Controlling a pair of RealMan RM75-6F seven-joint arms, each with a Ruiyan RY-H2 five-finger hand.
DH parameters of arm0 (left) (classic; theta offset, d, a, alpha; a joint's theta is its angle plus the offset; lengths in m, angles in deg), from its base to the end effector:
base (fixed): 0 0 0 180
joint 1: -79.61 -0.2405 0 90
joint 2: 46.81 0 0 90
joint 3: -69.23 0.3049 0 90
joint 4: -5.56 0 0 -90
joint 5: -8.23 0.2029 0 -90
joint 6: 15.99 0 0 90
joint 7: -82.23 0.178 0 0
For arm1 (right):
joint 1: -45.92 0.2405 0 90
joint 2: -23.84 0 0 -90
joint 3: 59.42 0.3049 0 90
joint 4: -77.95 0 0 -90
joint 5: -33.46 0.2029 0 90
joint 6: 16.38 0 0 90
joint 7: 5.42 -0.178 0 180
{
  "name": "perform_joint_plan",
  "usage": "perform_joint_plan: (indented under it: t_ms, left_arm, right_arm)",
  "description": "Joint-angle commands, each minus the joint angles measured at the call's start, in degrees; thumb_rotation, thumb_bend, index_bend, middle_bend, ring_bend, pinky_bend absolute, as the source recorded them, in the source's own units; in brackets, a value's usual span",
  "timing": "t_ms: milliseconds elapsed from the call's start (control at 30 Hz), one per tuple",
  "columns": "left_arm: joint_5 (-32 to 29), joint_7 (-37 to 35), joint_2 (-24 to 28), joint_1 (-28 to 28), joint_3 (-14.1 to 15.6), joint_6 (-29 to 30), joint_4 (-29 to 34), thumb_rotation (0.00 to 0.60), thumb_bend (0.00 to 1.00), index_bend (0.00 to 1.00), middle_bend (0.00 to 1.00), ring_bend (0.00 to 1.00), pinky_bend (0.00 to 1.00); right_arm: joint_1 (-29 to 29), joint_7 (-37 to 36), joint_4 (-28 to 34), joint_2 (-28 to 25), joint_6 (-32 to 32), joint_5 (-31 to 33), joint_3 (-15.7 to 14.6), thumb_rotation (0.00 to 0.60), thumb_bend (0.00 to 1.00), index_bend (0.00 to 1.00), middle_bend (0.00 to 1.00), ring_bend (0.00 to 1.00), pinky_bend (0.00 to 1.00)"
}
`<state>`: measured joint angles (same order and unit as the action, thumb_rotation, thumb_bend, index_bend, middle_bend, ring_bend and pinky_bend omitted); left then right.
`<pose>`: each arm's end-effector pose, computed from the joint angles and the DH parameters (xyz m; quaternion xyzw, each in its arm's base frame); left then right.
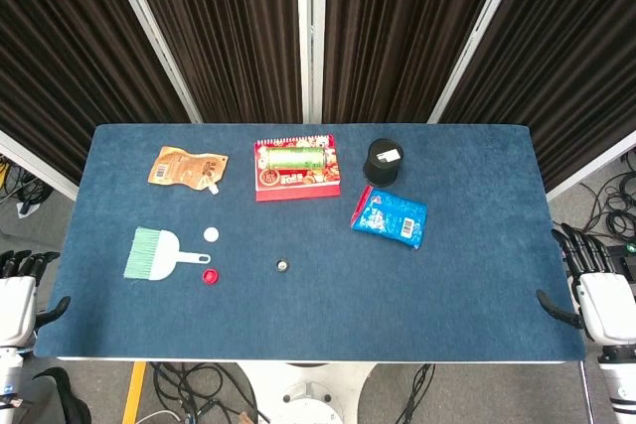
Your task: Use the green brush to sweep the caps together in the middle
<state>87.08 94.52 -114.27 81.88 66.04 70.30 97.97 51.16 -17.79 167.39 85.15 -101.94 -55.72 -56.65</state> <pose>-0.3761 0.2011 0.1771 -0.5735 -0.3782 -0.3087 0.6578 -0.3526 -0.2208 0.2068 0.5864 -0.4066 0.4354 0.5489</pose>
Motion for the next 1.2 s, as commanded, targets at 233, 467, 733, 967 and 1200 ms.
perform_joint_plan:
  t_ms: [233, 467, 733, 967, 1200]
  left_arm:
    - [0.0, 0.5, -0.2, -0.1, -0.1, 0.0, 0.2, 0.600, 0.19, 0.25, 0.29, 0.17, 0.13]
    - [0.2, -0.2, 1.9, 4.0, -2.0, -4.9, 2.9, 0.600, 0.17, 0.27, 0.29, 0.17, 0.14]
    - [-0.4, -1.5, -2.1, 14.5, -5.1, -17.5, -3.0, 0.600, 0.19, 0.34, 0.36, 0.23, 0.14]
    - [0.2, -0.3, -10.2, 22.5, -4.7, -26.9, -13.9, 0.600, 0.19, 0.35, 0.37, 0.23, 0.14]
    - [-0.7, 2.4, -16.7, 25.8, -3.3, -30.8, -20.3, 0.600, 0.19, 0.37, 0.39, 0.23, 0.14]
  right_arm:
    - [0.1, -0.3, -0.1, -0.3, 0.1, -0.5, -0.1, 0.600, 0.18, 0.00, 0.00, 0.00, 0.00]
    - [0.5, -0.6, -0.1, -1.6, -1.0, -0.3, 1.1, 0.600, 0.18, 0.00, 0.00, 0.00, 0.00]
    - [1.8, 0.1, 1.0, -3.4, -0.2, -0.8, 1.9, 0.600, 0.17, 0.00, 0.00, 0.00, 0.00]
    - [2.0, 0.0, 0.9, -3.6, 0.2, -0.4, 1.9, 0.600, 0.18, 0.00, 0.00, 0.00, 0.00]
    - [1.9, -0.1, 0.9, -3.5, 0.6, 0.4, 1.9, 0.600, 0.17, 0.00, 0.00, 0.00, 0.00]
